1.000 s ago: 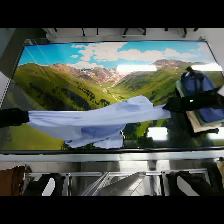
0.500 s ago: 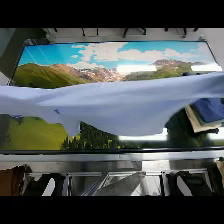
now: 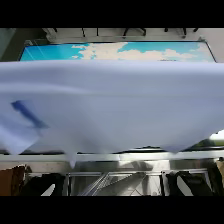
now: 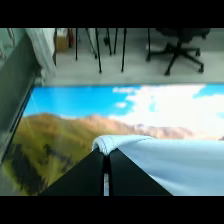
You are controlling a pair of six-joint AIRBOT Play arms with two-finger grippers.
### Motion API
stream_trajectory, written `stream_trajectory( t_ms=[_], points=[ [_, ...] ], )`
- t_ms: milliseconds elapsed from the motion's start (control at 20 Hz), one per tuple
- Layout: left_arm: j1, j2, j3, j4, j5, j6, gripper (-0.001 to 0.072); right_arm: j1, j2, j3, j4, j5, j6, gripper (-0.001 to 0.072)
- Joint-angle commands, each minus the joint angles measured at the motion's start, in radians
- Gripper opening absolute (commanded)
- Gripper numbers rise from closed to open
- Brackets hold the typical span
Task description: Fold the shirts.
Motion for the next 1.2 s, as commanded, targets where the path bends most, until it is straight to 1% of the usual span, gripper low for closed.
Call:
stream_trajectory(
  t_ms=[0,50,100,150,200,300,350,450,550,600,650,700,800,950,1050,1100,1150],
  points=[
    [-0.189,-0.053,-0.188,0.265,-0.068,-0.037,0.0009,-0.001,-0.056,-0.085,-0.063,0.027,0.016,0.0017],
    [-0.198,-0.061,-0.321,0.283,-0.048,-0.044,0.0009,-0.001,-0.068,-0.171,-0.060,0.015,0.049,0.0017],
    [-0.175,-0.074,-0.462,0.255,-0.013,-0.044,0.0009,-0.001,-0.079,-0.281,-0.057,-0.023,0.067,0.0017],
    [-0.114,-0.096,-0.588,0.180,0.047,-0.043,0.0009,-0.001,-0.089,-0.402,-0.038,-0.091,0.076,0.0017],
    [-0.020,-0.122,-0.686,0.054,0.133,-0.032,0.0009,0.000,-0.099,-0.509,-0.011,-0.172,0.078,0.0017],
    [0.227,-0.206,-0.831,-0.228,0.331,0.060,0.0009,0.001,-0.147,-0.740,0.085,-0.380,0.074,0.0017],
    [0.344,-0.267,-0.869,-0.333,0.399,0.095,0.0009,0.002,-0.186,-0.824,0.126,-0.466,0.060,0.0017],
    [0.512,-0.401,-0.899,-0.529,0.480,0.143,0.0010,0.010,-0.303,-0.934,0.206,-0.651,-0.004,0.0017],
    [0.603,-0.536,-0.900,-0.747,0.512,0.233,0.0010,0.018,-0.452,-0.947,0.278,-0.801,-0.080,0.0017],
    [0.618,-0.592,-0.900,-0.786,0.519,0.246,0.0009,0.017,-0.522,-0.947,0.352,-0.871,-0.138,0.0017],
    [0.620,-0.640,-0.900,-0.779,0.518,0.246,0.0010,0.016,-0.575,-0.947,0.422,-0.925,-0.186,0.0017],
    [0.613,-0.678,-0.900,-0.761,0.513,0.248,0.0010,0.016,-0.622,-0.947,0.490,-0.976,-0.214,0.0017],
    [0.608,-0.716,-0.900,-0.768,0.528,0.256,0.0010,0.016,-0.681,-0.946,0.574,-1.036,-0.242,0.0017],
    [0.583,-0.728,-0.900,-0.766,0.543,0.273,0.0010,0.017,-0.718,-0.946,0.591,-1.046,-0.267,0.0017],
    [0.567,-0.727,-0.900,-0.749,0.492,0.272,0.0010,0.013,-0.723,-0.947,0.583,-1.012,-0.267,0.0017],
    [0.560,-0.727,-0.900,-0.715,0.459,0.270,0.0010,0.009,-0.723,-0.947,0.561,-0.994,-0.259,0.0017],
    [0.553,-0.727,-0.900,-0.661,0.424,0.247,0.0010,0.004,-0.723,-0.947,0.535,-0.969,-0.239,0.0017]
  ],
)
